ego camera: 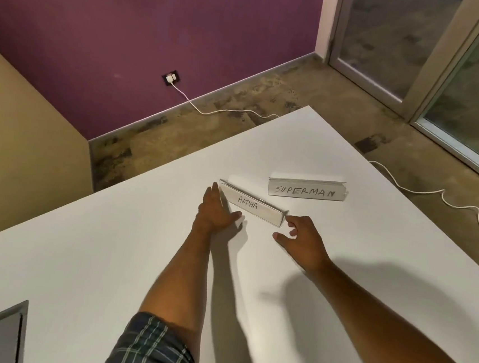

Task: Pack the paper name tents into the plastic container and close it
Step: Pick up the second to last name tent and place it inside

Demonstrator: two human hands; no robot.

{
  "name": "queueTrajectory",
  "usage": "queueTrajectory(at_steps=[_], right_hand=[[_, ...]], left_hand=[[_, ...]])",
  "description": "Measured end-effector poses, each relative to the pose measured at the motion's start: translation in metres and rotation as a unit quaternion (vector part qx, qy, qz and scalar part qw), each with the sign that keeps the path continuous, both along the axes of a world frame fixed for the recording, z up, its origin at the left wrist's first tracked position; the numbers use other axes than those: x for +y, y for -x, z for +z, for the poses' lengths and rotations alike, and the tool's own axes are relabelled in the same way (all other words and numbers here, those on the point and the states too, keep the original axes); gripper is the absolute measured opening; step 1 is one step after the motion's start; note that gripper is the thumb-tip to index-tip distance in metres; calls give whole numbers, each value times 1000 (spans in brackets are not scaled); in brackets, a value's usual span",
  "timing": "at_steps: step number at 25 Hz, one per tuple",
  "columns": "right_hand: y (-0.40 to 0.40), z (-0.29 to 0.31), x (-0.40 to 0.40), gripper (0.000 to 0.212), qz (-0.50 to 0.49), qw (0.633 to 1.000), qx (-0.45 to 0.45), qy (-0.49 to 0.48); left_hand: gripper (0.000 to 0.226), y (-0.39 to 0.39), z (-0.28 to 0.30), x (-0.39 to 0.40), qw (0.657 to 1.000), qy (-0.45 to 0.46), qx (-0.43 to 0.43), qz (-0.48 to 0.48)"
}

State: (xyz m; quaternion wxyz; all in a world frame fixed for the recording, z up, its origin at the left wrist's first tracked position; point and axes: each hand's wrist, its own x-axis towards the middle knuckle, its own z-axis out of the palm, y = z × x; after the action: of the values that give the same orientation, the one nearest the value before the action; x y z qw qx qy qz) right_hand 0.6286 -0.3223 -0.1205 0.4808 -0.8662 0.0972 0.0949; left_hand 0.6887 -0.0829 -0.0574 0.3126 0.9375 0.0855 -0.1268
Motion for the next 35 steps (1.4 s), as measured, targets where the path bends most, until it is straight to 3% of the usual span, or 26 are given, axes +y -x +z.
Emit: queueTrajectory(at_steps=[3,5,8,12,19,24,27,30,35], right_hand=[[-4,-13,2,40,0,999,-33,19],[-4,-20,3,29,4,998,-58,27],[-4,-21,2,17,-7,996,-80,22],[0,-3,3,21,-11,997,-78,29],[37,49,-1,13,-53,996,-43,-62],[97,108,2,15,-40,993,-18,-114],[133,140,-2,19,16,992,-23,-126],[164,162,-8,42,118,987,-10,-106],[186,184,-5,71,334,940,57,-37]], left_hand=[[104,-16,-10,2,994,100,-3,33],[82,-20,-12,5,988,150,4,37],[44,-25,-11,8,993,112,0,31],[32,-11,-5,9,999,-27,-1,41],[7,78,41,25,988,34,-55,141],[16,161,95,43,982,70,-60,167],[20,212,123,60,972,150,1,178],[22,263,146,74,965,199,84,151],[20,332,165,86,953,210,169,141]])
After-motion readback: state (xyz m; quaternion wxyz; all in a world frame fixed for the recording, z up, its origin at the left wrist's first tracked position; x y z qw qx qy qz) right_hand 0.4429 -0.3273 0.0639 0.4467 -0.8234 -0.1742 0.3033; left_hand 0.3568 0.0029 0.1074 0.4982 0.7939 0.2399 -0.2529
